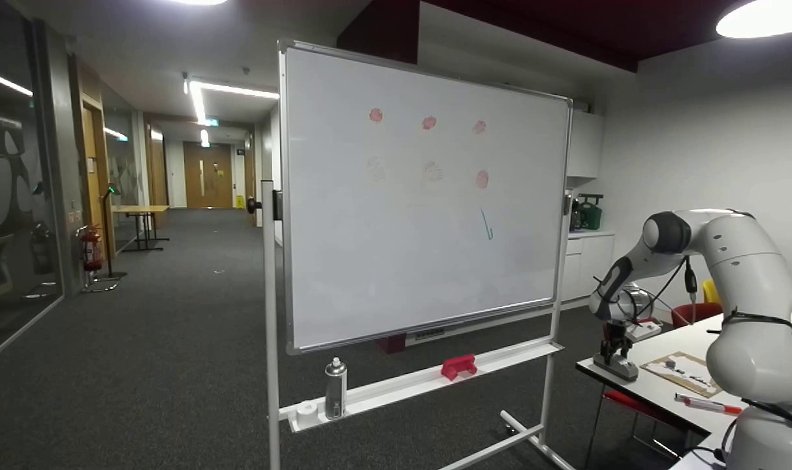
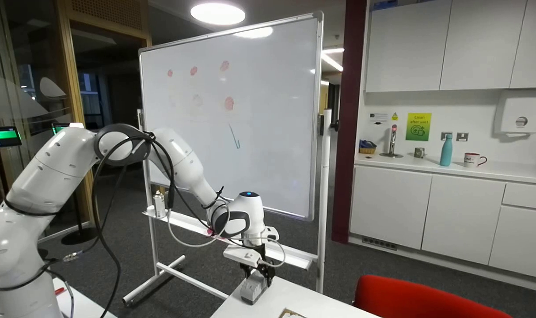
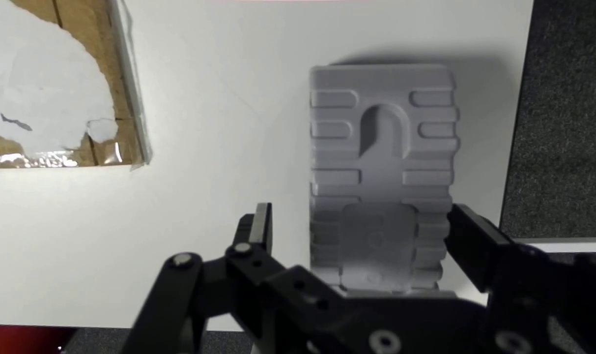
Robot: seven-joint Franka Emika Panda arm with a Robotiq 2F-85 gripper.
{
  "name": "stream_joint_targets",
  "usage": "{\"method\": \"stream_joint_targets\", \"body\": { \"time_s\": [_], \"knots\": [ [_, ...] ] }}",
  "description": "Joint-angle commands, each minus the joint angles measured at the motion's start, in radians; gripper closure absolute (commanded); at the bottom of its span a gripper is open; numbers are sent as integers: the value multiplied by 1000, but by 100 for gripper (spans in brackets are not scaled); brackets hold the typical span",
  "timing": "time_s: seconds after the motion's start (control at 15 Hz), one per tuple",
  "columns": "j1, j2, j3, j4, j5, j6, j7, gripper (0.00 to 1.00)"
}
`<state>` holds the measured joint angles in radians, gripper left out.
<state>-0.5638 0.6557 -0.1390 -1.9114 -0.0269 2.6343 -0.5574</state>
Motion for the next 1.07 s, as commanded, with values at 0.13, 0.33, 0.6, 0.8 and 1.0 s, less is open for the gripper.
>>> {"method": "stream_joint_targets", "body": {
  "time_s": [0.13,0.33,0.6,0.8,1.0],
  "knots": [
    [-7,-10,3,15,1,-24,15,54],
    [-5,-23,-1,8,0,-31,20,65],
    [-17,-76,11,-49,10,-2,4,65],
    [-29,-150,25,-123,21,32,-24,65],
    [-43,-256,48,-237,33,96,-68,65]
  ]
}}
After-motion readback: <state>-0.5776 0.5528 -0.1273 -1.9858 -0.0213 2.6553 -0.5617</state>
